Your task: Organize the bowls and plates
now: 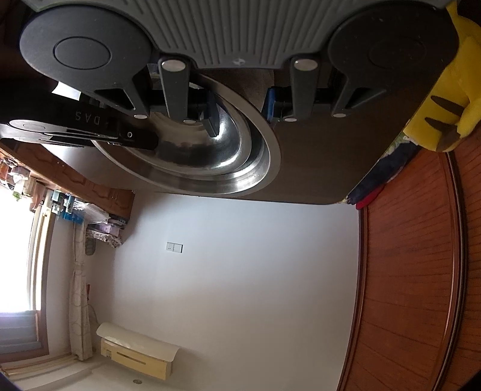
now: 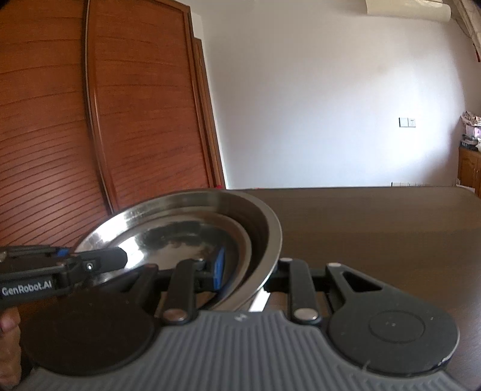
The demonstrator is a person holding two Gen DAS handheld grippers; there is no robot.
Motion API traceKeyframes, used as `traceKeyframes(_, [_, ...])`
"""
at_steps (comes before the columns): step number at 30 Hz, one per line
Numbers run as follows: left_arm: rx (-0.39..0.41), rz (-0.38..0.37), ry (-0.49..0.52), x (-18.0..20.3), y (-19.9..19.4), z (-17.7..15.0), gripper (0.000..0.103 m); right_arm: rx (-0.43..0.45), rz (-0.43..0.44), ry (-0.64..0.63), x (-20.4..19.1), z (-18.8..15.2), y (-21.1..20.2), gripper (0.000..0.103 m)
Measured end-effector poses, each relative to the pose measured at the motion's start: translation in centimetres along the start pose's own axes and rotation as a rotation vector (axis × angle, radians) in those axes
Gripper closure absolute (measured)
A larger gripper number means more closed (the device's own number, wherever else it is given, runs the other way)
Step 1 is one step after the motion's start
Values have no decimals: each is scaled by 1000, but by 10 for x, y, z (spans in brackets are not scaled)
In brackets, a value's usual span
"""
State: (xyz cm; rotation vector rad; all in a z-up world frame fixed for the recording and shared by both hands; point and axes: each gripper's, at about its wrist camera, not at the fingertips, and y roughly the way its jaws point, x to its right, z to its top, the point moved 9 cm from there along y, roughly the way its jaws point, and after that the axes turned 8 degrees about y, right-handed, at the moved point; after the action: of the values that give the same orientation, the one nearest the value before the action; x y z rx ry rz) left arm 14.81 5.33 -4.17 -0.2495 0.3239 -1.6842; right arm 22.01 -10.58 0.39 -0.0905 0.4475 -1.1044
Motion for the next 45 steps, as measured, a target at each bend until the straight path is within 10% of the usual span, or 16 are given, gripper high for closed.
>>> traceKeyframes(15, [-5,-9,-8,-3,8,-4,42,-12,2,15,-6,0,10,75])
traceKeyframes(20, [11,5,-2,-2,7,-4,27,7,15,-2,-7,0,7,71])
traceKeyframes(29, [32,17,8,-3,4,5,18,26,-15,-53,-9,4,0,37])
traceKeyframes(45, [142,64,101,17,-30,48,0,126,-58,-77,-1,37,-47,28])
